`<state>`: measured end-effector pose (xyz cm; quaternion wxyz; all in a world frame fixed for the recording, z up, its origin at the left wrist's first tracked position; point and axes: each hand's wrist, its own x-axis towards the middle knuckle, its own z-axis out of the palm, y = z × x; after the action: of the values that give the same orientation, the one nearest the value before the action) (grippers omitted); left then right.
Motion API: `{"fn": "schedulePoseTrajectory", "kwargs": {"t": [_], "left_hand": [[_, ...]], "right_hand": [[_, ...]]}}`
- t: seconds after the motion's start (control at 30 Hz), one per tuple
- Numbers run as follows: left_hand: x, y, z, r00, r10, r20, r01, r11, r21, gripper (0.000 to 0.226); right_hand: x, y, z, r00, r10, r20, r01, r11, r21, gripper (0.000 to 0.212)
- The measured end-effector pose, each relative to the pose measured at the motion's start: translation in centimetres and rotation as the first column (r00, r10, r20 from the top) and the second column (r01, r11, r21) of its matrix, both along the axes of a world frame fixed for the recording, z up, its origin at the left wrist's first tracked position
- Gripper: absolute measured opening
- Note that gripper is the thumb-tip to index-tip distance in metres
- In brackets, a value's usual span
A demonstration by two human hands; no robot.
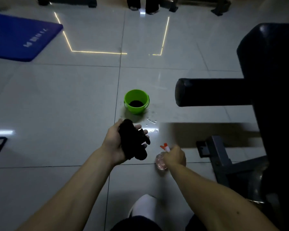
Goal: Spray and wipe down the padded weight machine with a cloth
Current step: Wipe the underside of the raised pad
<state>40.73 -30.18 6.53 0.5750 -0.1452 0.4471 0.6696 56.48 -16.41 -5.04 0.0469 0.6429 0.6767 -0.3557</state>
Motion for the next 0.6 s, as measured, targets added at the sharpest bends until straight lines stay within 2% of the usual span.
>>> {"fn": "schedulePoseTrajectory", "kwargs": {"t": [0.1,0.13,0.23,0.3,0.33,0.4,0.43,0.5,0.57,0.6], "left_hand": [[0.2,1.4,0.3,0.999,-0.001,-0.039,0.000,1.000,-0.025,0.056],[0.4,2.1,0.9,0.998,-0.018,-0.066,0.016,0.999,-0.036,0.054],[0.9,3.9,3.3,0.991,0.023,-0.132,-0.034,0.996,-0.088,0.062],[0.7,5.0,6.1,0.982,0.086,-0.167,-0.104,0.989,-0.105,0.072],[0.9,5.3,7.9,0.975,0.076,-0.208,-0.097,0.991,-0.092,0.081],[1.6,6.1,12.4,0.957,-0.005,-0.291,-0.003,1.000,-0.028,0.096],[1.9,6.5,14.7,0.947,-0.016,-0.321,0.031,0.999,0.042,0.096],[2.3,7.2,19.1,0.924,-0.053,-0.379,0.118,0.982,0.150,0.096],[2.8,7.8,23.2,0.880,-0.170,-0.444,0.283,0.937,0.203,0.090],[3.3,8.4,25.0,0.839,-0.217,-0.499,0.368,0.902,0.226,0.073]], "right_hand": [[-0.5,0.3,1.2,0.999,0.043,0.021,-0.041,0.996,-0.077,0.020],[-0.8,0.5,2.2,1.000,0.016,-0.014,-0.017,0.994,-0.105,0.024],[-3.9,2.0,6.3,0.947,-0.117,-0.297,0.074,0.985,-0.154,0.048],[-6.7,2.5,11.7,0.876,-0.174,-0.449,0.097,0.977,-0.191,0.041],[-7.7,2.5,15.4,0.827,-0.219,-0.517,0.093,0.962,-0.257,0.042],[-8.4,2.5,23.2,0.720,-0.255,-0.645,-0.062,0.902,-0.426,0.052],[-8.2,2.5,26.8,0.686,-0.181,-0.704,-0.189,0.891,-0.413,0.051],[-7.4,3.1,31.5,0.624,0.072,-0.778,-0.361,0.910,-0.205,0.036],[-6.1,4.3,34.7,0.586,0.290,-0.757,-0.374,0.925,0.065,0.017],[-5.1,5.3,36.0,0.566,0.312,-0.763,-0.311,0.938,0.153,0.014]]}}
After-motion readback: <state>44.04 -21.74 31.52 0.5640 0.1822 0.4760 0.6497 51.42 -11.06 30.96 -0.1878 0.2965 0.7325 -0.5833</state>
